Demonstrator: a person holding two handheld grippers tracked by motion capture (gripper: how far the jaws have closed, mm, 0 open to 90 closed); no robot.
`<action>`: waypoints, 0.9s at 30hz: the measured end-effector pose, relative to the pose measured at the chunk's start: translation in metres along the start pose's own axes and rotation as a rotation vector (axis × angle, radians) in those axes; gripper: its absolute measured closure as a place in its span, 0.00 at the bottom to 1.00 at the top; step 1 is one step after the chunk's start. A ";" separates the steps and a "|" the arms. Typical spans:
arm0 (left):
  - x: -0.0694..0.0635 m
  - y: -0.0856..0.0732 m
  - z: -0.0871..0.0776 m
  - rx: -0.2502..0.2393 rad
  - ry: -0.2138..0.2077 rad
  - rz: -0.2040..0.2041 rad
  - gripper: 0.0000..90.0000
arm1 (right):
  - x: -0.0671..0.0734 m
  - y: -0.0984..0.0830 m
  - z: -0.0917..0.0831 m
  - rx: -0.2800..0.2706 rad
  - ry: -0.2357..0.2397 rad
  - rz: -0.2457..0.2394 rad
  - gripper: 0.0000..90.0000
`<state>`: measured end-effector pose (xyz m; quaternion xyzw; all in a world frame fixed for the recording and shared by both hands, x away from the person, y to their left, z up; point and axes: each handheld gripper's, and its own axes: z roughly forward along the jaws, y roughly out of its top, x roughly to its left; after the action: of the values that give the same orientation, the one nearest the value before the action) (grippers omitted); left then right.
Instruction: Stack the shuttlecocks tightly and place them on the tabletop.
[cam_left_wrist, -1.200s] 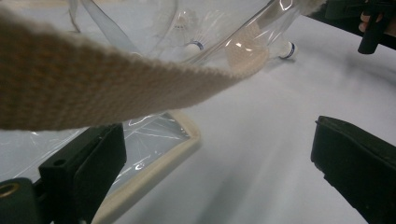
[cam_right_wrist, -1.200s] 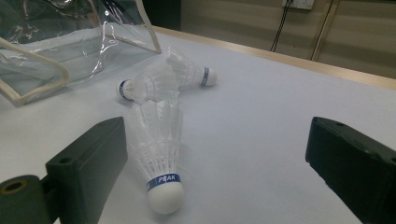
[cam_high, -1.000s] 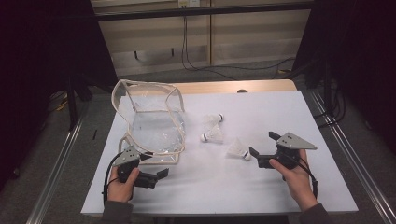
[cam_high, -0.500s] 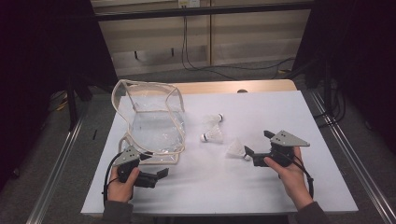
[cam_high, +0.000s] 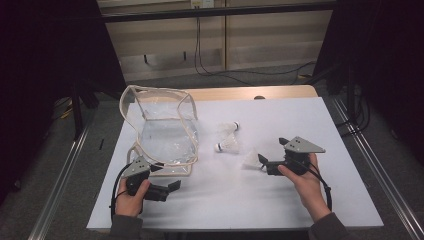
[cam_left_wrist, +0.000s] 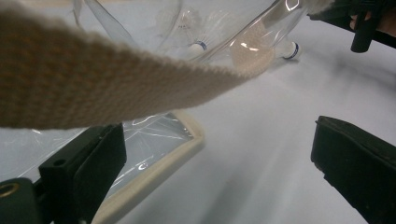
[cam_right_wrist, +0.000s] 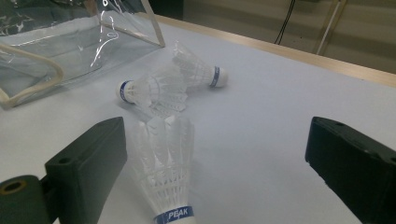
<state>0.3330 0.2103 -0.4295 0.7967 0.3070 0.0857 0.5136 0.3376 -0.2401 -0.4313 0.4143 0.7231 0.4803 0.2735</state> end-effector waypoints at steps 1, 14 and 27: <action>0.000 0.000 0.000 -0.003 -0.004 -0.009 0.04 | 0.000 0.000 0.001 0.000 -0.002 0.002 0.05; -0.001 -0.001 0.000 -0.002 -0.009 -0.013 0.04 | 0.000 0.006 0.012 0.030 -0.007 0.009 0.06; -0.002 -0.001 0.001 0.001 -0.016 -0.005 0.04 | 0.006 0.007 0.022 0.067 -0.005 0.006 0.09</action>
<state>0.3314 0.2085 -0.4305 0.7967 0.3051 0.0781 0.5158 0.3544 -0.2230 -0.4329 0.4267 0.7367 0.4558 0.2598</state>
